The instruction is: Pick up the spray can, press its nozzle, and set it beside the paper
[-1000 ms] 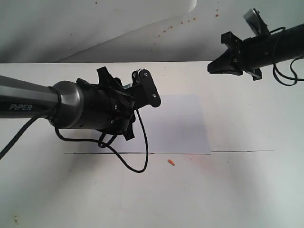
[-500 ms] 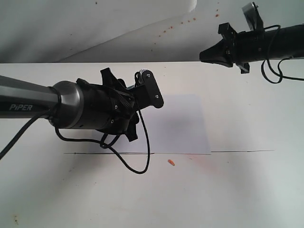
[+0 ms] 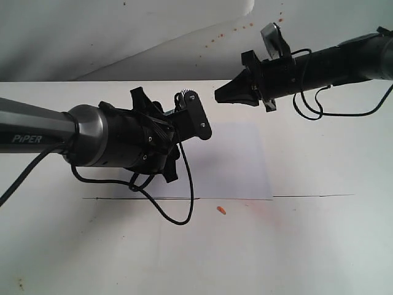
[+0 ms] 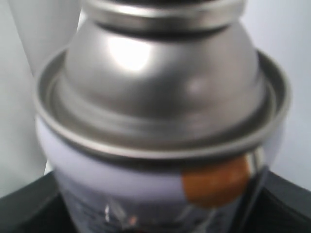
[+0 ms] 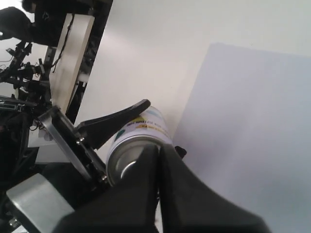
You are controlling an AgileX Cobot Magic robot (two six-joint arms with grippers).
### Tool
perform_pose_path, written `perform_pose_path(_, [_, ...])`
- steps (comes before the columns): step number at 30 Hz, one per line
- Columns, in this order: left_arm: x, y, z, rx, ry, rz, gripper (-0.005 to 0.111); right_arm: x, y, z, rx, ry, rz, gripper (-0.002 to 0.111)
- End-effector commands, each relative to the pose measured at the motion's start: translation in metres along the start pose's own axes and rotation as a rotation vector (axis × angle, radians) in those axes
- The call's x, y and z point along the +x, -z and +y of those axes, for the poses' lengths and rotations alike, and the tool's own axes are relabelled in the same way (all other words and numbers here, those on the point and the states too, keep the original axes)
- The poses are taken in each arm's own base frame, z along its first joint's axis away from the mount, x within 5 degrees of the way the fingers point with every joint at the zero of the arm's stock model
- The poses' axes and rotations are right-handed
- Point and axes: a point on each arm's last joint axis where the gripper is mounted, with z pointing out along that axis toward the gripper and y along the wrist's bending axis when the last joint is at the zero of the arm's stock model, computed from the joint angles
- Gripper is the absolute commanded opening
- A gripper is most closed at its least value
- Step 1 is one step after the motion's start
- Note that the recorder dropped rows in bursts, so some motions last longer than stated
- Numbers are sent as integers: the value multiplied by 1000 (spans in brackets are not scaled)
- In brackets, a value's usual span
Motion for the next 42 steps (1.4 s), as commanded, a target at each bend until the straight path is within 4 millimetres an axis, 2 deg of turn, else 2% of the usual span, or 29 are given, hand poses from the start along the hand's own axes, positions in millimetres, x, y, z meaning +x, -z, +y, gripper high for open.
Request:
perform_pose_path(1, [-2, 4, 6, -29, -3, -11, 0, 1, -2, 4, -1, 3, 31, 0])
perform_pose_path(15, [-2, 4, 6, -31, -4, -11, 0, 11, -21, 16, -16, -1, 115, 0])
perform_pose_path(25, [-2, 4, 6, -31, -5, -11, 0, 20, -42, 27, -19, 29, 168, 0])
perform_pose_path(36, [-2, 4, 6, -31, -5, -11, 0, 20, -42, 26, -5, 35, 173, 0])
perform_pose_path(42, [-2, 4, 6, -32, -4, -11, 0, 16, -33, 19, 36, 34, 148, 0])
